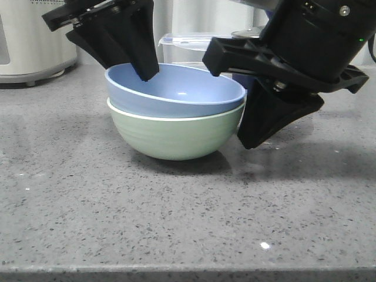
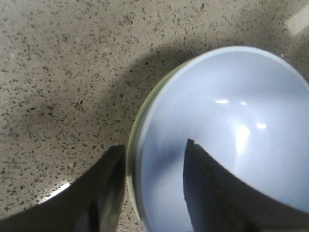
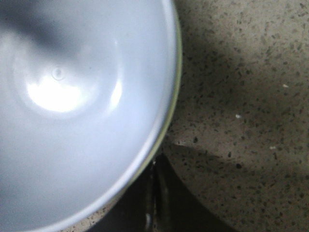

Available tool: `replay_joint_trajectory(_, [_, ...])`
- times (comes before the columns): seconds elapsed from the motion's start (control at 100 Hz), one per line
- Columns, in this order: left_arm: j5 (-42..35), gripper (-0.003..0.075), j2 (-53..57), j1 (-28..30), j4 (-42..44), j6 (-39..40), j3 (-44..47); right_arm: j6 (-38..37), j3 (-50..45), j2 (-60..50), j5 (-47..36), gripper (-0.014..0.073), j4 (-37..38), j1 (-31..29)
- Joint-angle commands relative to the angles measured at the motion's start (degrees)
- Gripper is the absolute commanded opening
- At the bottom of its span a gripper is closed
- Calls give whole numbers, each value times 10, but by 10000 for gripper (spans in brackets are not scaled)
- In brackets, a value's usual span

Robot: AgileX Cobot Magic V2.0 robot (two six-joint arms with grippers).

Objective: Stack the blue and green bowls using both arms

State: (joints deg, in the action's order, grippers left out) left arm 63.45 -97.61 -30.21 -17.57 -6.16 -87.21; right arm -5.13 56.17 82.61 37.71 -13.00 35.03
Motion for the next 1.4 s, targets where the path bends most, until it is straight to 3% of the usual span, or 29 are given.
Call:
replay_joint_trajectory(0.0, [-25,300,31,-6,-11,6,-19,6,13,-17,-18,-69,-7,0])
replay_joint_trajectory(0.3, [-48,277,93,-1,50,15,-17,5,10,-52,-6,-69,-7,-22])
replay_joint_trajectory(0.5, [-85,182,165,26,69,24,26,5,-25,-114,-7,-69,-6,-64])
replay_joint_trajectory(0.87, [-166,-22,325,119,82,24,184,5,-118,-260,-8,-69,14,-164])
replay_joint_trajectory(1.16, [-225,-20,443,199,82,25,315,5,-186,-383,-27,-69,21,-213])
replay_joint_trajectory(1.39, [-304,-20,532,207,90,25,420,5,-236,-489,-50,-69,42,-213])
